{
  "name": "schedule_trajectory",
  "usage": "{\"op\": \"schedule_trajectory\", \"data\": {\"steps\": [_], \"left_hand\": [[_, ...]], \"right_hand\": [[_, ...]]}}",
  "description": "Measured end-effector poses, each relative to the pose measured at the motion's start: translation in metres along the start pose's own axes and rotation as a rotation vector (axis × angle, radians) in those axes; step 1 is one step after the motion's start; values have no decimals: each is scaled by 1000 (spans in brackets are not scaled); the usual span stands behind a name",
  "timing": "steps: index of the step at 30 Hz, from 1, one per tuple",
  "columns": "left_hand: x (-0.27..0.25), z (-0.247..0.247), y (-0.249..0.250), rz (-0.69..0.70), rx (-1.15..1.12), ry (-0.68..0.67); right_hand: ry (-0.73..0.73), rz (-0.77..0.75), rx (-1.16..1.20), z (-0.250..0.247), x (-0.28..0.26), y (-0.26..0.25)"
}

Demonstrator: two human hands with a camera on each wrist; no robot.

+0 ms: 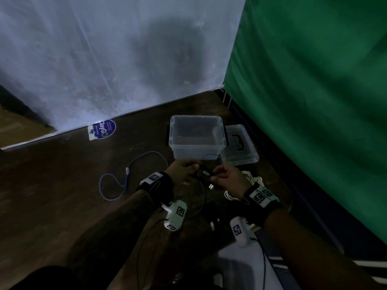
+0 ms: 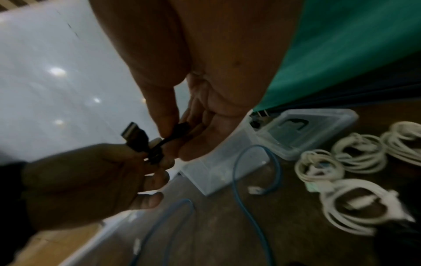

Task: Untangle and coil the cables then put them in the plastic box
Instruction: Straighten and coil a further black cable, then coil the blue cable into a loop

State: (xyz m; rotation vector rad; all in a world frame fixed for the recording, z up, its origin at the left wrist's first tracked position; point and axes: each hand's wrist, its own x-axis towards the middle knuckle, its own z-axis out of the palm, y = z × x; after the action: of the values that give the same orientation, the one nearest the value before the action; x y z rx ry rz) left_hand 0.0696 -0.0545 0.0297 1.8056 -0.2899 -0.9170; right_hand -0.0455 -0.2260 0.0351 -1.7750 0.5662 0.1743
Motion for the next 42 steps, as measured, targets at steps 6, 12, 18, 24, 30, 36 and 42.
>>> {"op": "schedule_trajectory", "data": {"steps": [6,12,18,24,30,36,42], "left_hand": [[49,8,-33,-230,126,34],[89,24,-41,-194,279,-1],[95,23,-45,-173,350,-19],[91,33,-50,-115,368,-62],[94,43,-35,-42,429,-51],[49,16,-2,133,296,200],[-14,-16,34,208,240,238]], "right_hand": [[100,284,-153,8,48,78],[139,333,-348,24,55,100],[50,286,-561,20,46,94],[13,224,-659,12,43,78],[173,89,-450,-7,38,69],[398,-219,-378,-22,30,27],[130,-319,-235,-10,2,-41]]}}
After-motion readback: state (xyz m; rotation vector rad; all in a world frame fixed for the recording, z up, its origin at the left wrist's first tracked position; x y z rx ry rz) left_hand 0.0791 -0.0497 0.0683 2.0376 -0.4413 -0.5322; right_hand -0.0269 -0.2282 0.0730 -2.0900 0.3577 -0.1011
